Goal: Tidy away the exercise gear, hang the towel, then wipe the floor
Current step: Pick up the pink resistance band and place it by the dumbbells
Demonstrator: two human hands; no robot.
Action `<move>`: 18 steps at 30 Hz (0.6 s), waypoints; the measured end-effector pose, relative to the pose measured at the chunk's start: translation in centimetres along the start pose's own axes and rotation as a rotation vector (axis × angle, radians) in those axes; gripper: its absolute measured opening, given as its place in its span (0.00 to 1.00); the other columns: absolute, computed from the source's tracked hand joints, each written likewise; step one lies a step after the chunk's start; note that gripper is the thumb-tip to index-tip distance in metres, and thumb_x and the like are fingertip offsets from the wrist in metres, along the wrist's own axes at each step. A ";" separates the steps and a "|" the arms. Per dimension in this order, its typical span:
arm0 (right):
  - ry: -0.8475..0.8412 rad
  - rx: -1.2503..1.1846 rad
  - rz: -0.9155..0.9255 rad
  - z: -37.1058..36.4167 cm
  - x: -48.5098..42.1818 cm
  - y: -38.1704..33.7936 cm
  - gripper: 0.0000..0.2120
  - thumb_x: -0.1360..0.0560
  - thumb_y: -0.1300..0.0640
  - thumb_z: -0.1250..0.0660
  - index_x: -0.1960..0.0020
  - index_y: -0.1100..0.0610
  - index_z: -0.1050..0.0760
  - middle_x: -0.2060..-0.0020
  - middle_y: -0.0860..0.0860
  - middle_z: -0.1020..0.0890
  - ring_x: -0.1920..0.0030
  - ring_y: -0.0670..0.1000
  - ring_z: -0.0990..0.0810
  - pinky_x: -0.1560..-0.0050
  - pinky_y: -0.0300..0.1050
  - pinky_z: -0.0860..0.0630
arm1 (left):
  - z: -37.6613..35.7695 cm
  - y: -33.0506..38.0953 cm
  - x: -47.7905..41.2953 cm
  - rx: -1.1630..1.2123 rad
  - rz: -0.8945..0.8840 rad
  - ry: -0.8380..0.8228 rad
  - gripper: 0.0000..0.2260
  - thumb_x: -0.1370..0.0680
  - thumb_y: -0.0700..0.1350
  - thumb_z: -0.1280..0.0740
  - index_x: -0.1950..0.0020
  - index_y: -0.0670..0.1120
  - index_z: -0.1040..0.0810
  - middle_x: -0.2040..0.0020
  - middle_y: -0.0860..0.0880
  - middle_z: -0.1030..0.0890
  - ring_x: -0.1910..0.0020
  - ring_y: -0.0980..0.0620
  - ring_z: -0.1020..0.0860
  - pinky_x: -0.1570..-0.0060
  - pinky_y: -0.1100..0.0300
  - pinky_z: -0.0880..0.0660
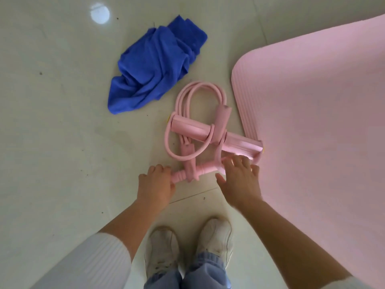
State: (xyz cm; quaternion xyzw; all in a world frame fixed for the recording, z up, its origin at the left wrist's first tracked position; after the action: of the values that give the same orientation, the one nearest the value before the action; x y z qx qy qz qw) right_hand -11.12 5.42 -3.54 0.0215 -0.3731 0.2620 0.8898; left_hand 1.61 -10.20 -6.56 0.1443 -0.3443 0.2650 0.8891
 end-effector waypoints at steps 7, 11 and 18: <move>0.064 -0.070 -0.097 2.2 1.0 0.1 0.13 0.19 0.50 0.44 0.37 0.49 0.29 0.42 0.48 0.25 0.38 0.53 0.32 0.39 0.49 0.40 | 2.0 0.5 1.0 -0.004 -0.099 -0.044 0.08 0.21 0.47 0.39 0.43 0.47 0.28 0.46 0.49 0.27 0.47 0.50 0.28 0.58 0.58 0.35; 0.115 -0.101 -0.121 7.9 6.2 -0.7 0.12 0.18 0.50 0.46 0.40 0.50 0.28 0.48 0.47 0.22 0.42 0.52 0.27 0.39 0.49 0.39 | 8.3 0.9 5.7 0.053 -0.099 -0.041 0.08 0.21 0.46 0.39 0.44 0.44 0.28 0.46 0.48 0.28 0.53 0.51 0.29 0.61 0.59 0.35; 0.240 -0.169 -0.197 21.4 20.8 -2.5 0.11 0.18 0.53 0.46 0.39 0.47 0.28 0.47 0.45 0.22 0.40 0.50 0.27 0.38 0.47 0.41 | 22.8 3.5 18.2 0.060 -0.189 0.028 0.09 0.21 0.49 0.39 0.44 0.46 0.28 0.44 0.49 0.29 0.46 0.48 0.26 0.57 0.56 0.32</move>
State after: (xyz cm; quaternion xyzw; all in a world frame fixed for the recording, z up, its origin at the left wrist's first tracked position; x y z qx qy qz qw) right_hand -11.75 7.57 26.35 -0.0486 -0.2809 0.1421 0.9479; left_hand -1.23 -10.59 22.70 0.1989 -0.3084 0.1921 0.9102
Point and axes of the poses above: each hand's wrist, its own x-axis away from the middle knuckle, its own z-axis out of the back of the hand, y = z × x, the point moved 1 cm from there along -x, towards the middle knuckle
